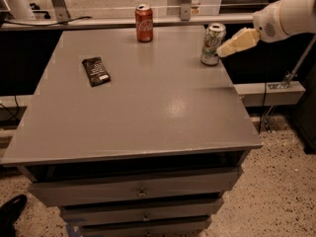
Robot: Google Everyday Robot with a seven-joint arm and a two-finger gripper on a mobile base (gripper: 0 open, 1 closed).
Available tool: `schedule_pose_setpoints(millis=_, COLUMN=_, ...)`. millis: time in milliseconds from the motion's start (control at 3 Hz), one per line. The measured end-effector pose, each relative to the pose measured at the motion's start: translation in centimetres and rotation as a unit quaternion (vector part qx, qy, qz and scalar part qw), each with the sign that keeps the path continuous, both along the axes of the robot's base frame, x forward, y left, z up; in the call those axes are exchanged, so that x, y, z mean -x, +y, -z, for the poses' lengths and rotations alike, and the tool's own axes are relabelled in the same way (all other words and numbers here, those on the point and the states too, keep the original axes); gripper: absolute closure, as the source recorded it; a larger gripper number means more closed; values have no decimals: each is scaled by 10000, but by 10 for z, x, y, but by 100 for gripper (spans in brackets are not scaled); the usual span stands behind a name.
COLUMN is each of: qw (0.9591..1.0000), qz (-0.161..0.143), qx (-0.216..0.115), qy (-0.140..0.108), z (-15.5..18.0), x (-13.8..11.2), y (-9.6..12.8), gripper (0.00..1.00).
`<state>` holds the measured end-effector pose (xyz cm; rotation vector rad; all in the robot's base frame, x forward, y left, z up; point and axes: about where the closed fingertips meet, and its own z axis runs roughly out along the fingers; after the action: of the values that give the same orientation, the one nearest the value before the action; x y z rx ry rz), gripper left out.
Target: Pick 7up can
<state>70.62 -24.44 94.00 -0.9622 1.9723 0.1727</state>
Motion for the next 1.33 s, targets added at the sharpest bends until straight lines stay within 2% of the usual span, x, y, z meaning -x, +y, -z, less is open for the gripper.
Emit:
schedule_pose_setpoints(millis=333, qw=9976, qz=54, qx=-672, qy=-167, z=5, x=-30, y=13, gripper=0)
schedule_pose_setpoints(millis=667, qw=9931, qz=90, qx=-1149, qy=-234, z=15, x=-51, y=24, gripper=0)
schedule_pose_setpoints(millis=1000, qw=9908, qz=128, qx=-1332, qy=-204, z=30, x=-60, y=28, gripper=18)
schedule_pose_setpoints(millis=1333, qw=9898, qz=182, qx=-1410, qy=-119, z=46, x=-62, y=27, gripper=41)
